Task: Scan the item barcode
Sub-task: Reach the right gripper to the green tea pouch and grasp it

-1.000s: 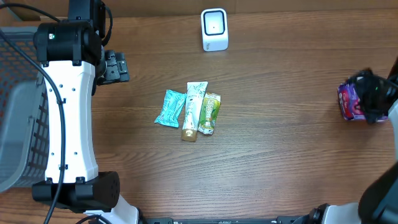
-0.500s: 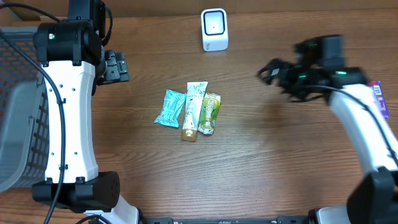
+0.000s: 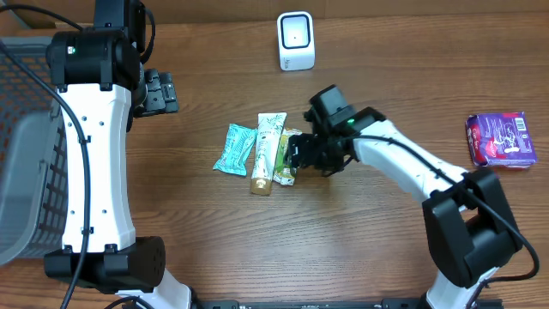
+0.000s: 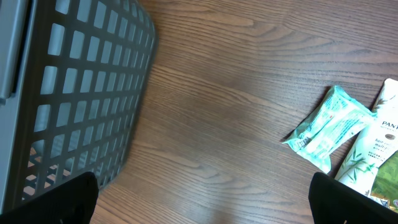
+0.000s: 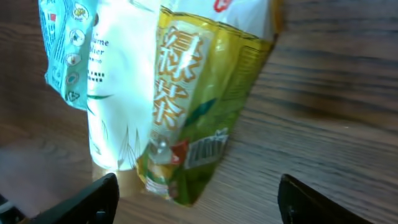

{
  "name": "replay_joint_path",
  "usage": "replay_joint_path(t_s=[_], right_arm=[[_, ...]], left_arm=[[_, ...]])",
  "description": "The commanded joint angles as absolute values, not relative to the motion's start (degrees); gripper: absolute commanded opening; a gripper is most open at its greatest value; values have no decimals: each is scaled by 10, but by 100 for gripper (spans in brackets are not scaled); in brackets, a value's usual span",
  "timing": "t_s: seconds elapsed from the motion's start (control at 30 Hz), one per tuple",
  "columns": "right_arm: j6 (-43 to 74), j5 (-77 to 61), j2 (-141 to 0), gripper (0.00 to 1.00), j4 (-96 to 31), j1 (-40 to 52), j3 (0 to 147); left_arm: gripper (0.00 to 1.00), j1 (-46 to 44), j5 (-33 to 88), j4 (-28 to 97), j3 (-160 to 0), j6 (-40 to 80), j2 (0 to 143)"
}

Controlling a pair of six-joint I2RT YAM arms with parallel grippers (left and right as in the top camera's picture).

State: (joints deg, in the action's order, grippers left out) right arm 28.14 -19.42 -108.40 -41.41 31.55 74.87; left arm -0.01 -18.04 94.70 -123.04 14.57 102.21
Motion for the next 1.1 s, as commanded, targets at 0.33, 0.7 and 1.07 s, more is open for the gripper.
replay_joint_path(t_s=[0.33, 0.7, 1.07], right_arm=[[390, -95, -1129, 52, -391, 371, 750], [241, -270, -1101, 4, -409, 293, 751], [143, -400, -1103, 4, -449, 183, 750]], left_arm=[[100, 0, -184, 945, -1239, 139, 1014], [99, 0, -184, 945, -1239, 139, 1014], [100, 0, -184, 945, -1239, 139, 1014]])
